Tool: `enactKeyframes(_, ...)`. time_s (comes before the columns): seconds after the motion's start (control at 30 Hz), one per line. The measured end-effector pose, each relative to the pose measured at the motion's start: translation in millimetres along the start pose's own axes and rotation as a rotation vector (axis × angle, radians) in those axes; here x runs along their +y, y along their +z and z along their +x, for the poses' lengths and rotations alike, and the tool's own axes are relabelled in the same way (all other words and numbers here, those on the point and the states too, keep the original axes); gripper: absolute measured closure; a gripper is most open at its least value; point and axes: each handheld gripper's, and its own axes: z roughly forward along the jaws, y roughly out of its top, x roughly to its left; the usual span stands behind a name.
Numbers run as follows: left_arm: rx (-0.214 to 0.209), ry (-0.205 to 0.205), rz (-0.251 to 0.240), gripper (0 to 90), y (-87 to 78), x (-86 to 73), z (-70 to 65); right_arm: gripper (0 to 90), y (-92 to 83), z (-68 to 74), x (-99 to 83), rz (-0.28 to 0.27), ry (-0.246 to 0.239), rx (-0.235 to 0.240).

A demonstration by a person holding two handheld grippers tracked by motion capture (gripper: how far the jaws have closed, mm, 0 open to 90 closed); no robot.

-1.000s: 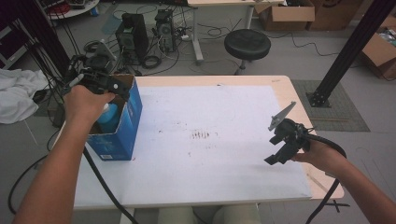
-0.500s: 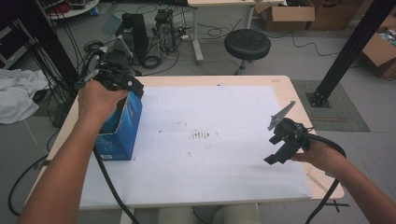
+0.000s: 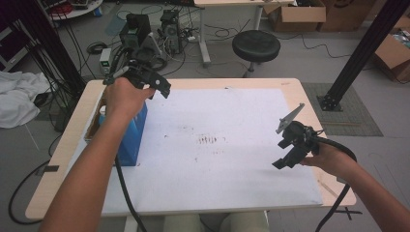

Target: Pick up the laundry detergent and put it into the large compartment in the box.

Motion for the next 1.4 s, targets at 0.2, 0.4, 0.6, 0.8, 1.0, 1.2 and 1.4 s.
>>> enactKeyframes(0.2,-0.022,0.013,0.011,19.6,14.9,13.5,-12.8,18.0,-0.8,-1.1,2.1,0.001,-0.002,-0.001)
enactKeyframes(0.4,-0.038,0.010,0.023,19.8,28.8,23.7,-24.0,17.9,-1.4,-2.3,5.1,0.004,-0.006,-0.001)
enactKeyframes(0.6,-0.051,0.009,0.029,19.8,38.1,28.7,-30.5,17.9,-1.3,-1.1,8.1,0.008,-0.001,0.002)
enactKeyframes(0.8,-0.055,0.013,0.035,20.1,46.5,30.8,-34.8,17.9,-0.9,-2.9,9.7,0.004,-0.011,0.002)
enactKeyframes(1.0,-0.065,0.010,0.032,20.2,51.2,30.4,-36.0,17.9,0.3,-3.5,10.6,0.002,-0.012,0.004)
enactKeyframes(1.2,-0.070,0.008,0.034,20.4,54.9,28.5,-35.1,17.9,-0.5,-3.9,10.6,0.004,-0.007,0.003)
enactKeyframes(1.4,-0.072,0.005,0.033,20.4,55.0,27.9,-34.6,17.9,0.4,-3.1,12.4,0.001,-0.010,0.007)
